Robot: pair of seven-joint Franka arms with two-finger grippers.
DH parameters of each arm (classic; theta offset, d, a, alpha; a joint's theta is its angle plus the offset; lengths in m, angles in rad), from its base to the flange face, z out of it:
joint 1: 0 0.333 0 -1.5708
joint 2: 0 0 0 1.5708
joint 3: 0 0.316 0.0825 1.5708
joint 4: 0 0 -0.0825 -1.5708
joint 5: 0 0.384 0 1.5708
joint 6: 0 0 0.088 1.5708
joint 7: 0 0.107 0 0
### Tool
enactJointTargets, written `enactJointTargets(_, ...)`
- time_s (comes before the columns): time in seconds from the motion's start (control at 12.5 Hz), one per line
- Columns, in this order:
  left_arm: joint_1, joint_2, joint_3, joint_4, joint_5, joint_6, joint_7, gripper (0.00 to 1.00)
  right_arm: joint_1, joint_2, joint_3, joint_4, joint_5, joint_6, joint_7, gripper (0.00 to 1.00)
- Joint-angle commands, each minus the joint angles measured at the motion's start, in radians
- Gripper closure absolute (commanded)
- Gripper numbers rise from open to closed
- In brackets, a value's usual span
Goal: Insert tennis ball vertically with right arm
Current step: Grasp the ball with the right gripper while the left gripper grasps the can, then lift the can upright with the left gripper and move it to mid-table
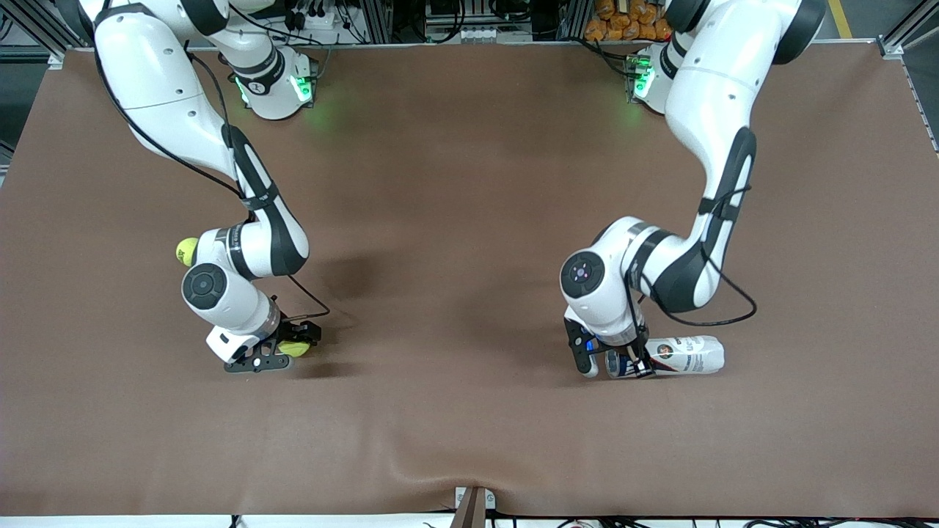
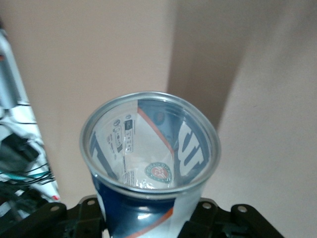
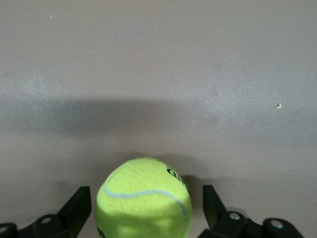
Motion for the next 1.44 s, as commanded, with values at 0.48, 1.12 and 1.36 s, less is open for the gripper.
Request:
enactJointTargets(0.48, -0.006, -0.142, -0.018, -0.017, -0.47, 0.038, -0.266, 0.51, -0.024, -0.098, 0.046, 0.0, 0.008, -0.049, 0.013, 0.88)
enactJointTargets(1.12, -0.059, -0.14, -0.027, -0.017, -0.538, 0.404, -0.594, 0.51, -0.012, -0.189, 0.106, 0.161, 0.0, -0.314, 0.207, 0.88)
enactJointTargets(1.36, -0.101, -0.131, -0.027, -0.02, -0.534, 0.553, -0.711, 0.51, -0.01, -0.192, 0.114, 0.213, -0.001, -0.371, 0.274, 0.88)
